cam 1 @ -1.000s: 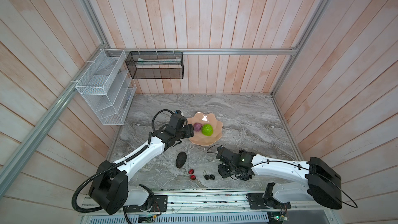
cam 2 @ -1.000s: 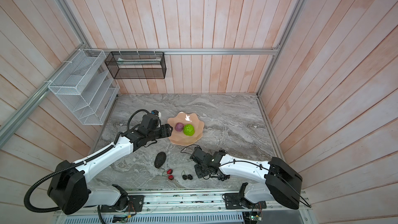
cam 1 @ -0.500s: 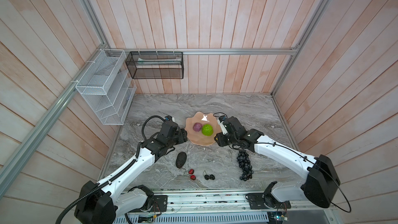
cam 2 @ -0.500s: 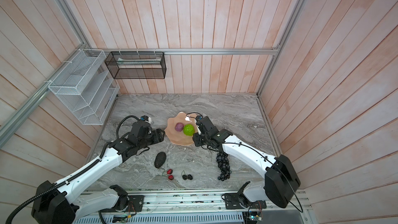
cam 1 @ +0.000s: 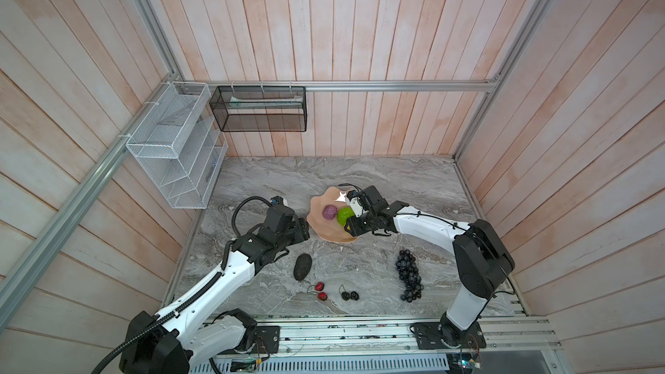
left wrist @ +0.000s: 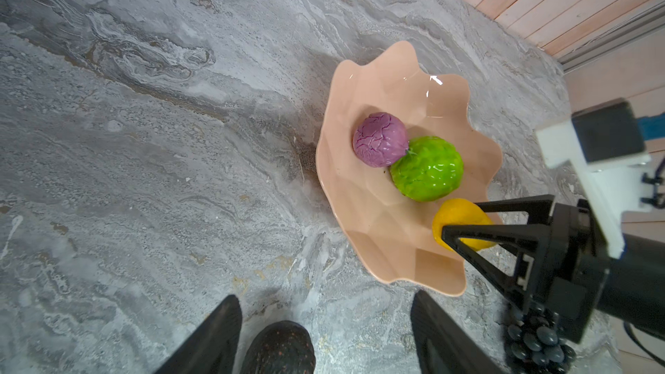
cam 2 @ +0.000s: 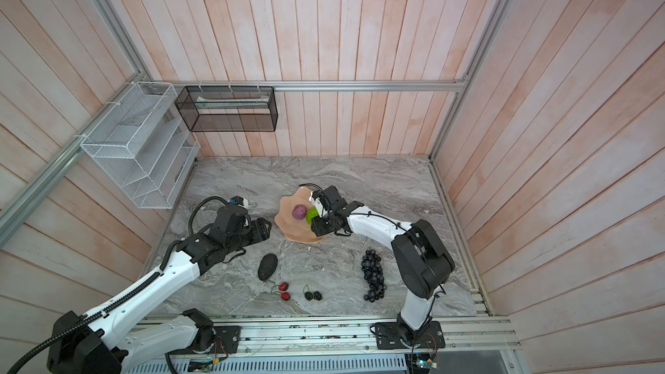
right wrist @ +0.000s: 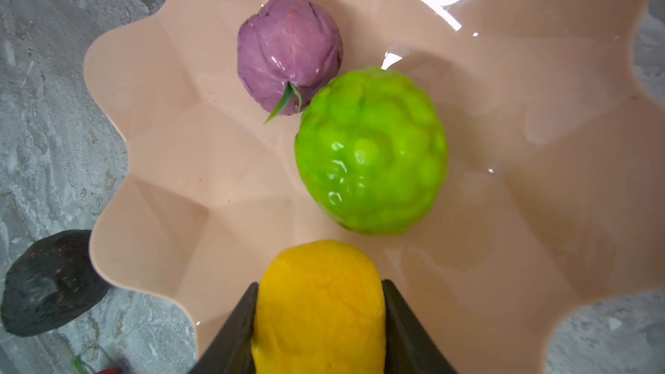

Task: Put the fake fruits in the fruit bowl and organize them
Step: 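Lift the lemon with the right gripper and place it in the bowl, then grasp the dark avocado with the left gripper and carry it over the bowl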

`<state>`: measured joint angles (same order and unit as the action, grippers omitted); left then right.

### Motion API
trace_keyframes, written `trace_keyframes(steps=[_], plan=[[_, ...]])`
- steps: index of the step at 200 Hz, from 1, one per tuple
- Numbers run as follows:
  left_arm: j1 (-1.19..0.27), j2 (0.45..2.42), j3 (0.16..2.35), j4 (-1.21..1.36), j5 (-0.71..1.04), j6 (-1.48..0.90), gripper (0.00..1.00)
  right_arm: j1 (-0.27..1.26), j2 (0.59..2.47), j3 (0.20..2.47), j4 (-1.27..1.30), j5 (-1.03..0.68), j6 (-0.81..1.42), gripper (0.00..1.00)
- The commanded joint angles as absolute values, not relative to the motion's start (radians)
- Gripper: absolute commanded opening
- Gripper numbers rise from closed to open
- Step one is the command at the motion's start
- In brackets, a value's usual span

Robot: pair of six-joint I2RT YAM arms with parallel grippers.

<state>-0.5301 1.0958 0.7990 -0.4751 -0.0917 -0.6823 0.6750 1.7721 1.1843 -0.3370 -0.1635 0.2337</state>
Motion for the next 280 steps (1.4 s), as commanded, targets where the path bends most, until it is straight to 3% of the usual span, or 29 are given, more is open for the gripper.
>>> trace_keyframes(steps=[1,75,143,280], plan=[[-0.523,1.092,0.785,-0.491,-0.121,-0.689,0.76,0.672,1.803,1.228,-0.298,-0.205,0.218,0.45],[-0.52,1.146,0.81,-0.597,-0.122,-0.688,0.8,0.67,1.923,1.298,-0.296,-0.205,0.207,0.5],[-0.522,1.215,0.799,-0.666,0.014,-0.663,0.83,0.674,1.923,1.304,-0.299,-0.214,0.199,0.75],[-0.67,1.388,0.85,-0.793,-0.02,-0.675,0.86,0.704,1.596,1.18,-0.274,-0.147,0.178,0.83]])
